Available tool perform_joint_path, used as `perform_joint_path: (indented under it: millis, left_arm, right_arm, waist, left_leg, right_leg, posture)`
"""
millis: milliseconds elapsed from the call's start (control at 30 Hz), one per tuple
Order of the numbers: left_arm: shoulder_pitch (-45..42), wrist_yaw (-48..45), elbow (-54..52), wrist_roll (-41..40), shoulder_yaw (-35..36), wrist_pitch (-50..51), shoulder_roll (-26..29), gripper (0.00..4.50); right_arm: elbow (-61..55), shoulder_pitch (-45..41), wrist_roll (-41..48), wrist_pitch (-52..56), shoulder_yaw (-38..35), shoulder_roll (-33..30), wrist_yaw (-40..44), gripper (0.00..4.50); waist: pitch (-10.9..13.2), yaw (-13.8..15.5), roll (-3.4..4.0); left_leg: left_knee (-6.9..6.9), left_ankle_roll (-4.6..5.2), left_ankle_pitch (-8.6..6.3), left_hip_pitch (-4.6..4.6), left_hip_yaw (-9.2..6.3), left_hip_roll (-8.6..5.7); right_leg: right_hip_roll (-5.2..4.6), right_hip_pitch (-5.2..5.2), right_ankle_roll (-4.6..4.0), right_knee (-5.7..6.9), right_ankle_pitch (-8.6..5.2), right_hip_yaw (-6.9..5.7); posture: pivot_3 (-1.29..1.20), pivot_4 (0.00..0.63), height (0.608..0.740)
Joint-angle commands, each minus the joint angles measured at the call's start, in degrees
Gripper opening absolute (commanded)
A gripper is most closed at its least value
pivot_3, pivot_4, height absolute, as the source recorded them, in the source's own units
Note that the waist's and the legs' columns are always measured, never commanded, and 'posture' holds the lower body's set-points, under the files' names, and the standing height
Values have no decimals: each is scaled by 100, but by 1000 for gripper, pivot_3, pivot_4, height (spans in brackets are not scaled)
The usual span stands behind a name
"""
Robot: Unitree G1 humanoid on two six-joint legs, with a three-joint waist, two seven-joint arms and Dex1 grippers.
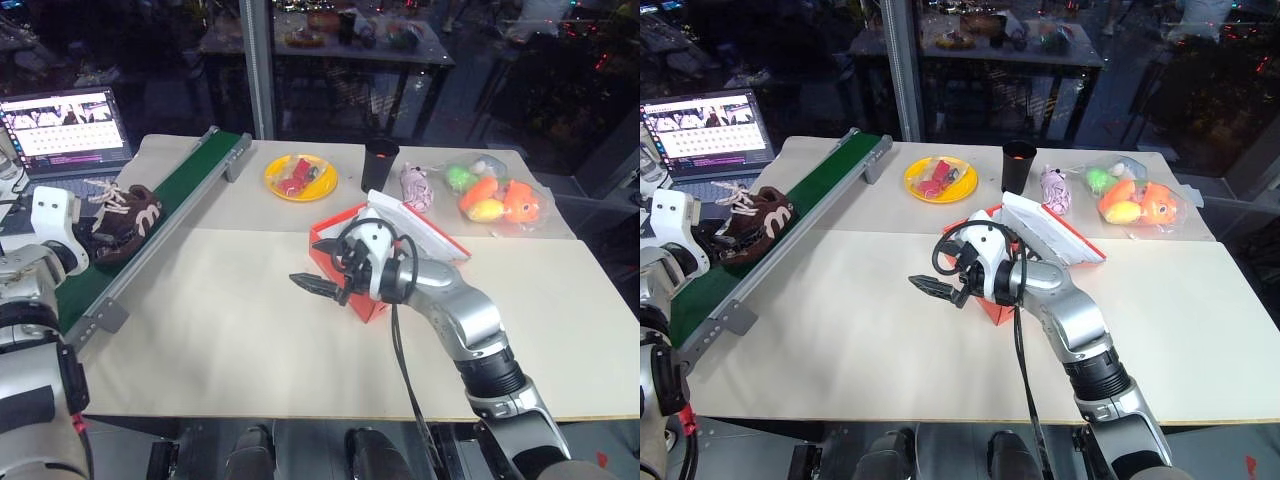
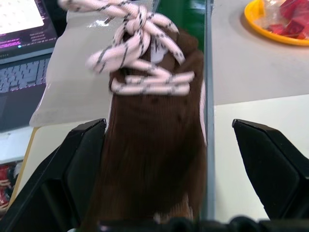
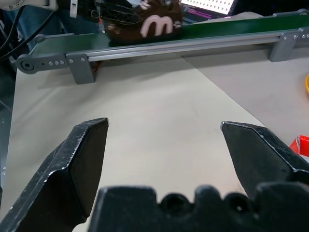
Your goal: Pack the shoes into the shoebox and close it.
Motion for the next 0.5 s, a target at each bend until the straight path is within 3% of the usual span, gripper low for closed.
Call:
perform_joint_path:
  millis: [33, 67, 167, 200, 400, 500]
  left_arm:
    - [-104, 42, 90, 118, -52, -67, 76, 4500]
    - [-98, 58, 114, 126, -56, -19, 65, 4500]
    - [-32, -9, 135, 150, -79, 5, -45, 3836]
    - [-18, -2, 129, 158, -87, -5, -76, 3328]
    - [-77, -139, -81, -3, 21, 5, -184, 1576]
    - [-106, -150, -688, -251, 137, 223, -358, 716]
  right_arm:
    - [-315, -25, 51, 27, -113, -77, -21, 4430]
    - [-333, -21, 51, 41, -115, -97, -30, 4430]
    - [-369, -17, 57, 101, -120, -139, -58, 4500]
    - [-378, -14, 60, 118, -120, -148, -61, 4500]
    - [-380, -6, 49, 160, -94, -160, -77, 4500]
    - [-351, -6, 63, 159, -135, -106, -148, 4500]
  waist:
    - [0, 0, -2]
    - [0, 0, -2]
    - [-1, 54, -3]
    - [-1, 65, -3]
    - [-2, 195, -4]
    - [-2, 226, -5]
  left_leg:
    - [0, 0, 0, 0, 0, 0]
    - [1, 0, 0, 0, 0, 0]
    - [1, 0, 0, 0, -1, 0]
    - [2, -1, 0, 0, -1, 0]
    - [6, -9, 2, 0, 0, 0]
    - [7, -12, 3, 0, 0, 0]
  right_leg:
    - [0, 0, 0, 1, 0, 0]
    - [0, 0, 0, 2, 0, 0]
    - [0, 0, 0, 4, 0, -1]
    - [-1, 1, 0, 4, 0, -1]
    - [-3, 4, -1, 4, 0, -3]
    - [-3, 5, -1, 4, 0, -4]
  posture:
    - [0, 150, 736]
    - [0, 150, 736]
    - [0, 150, 736]
    - [0, 150, 736]
    - [0, 150, 736]
    - [0, 150, 736]
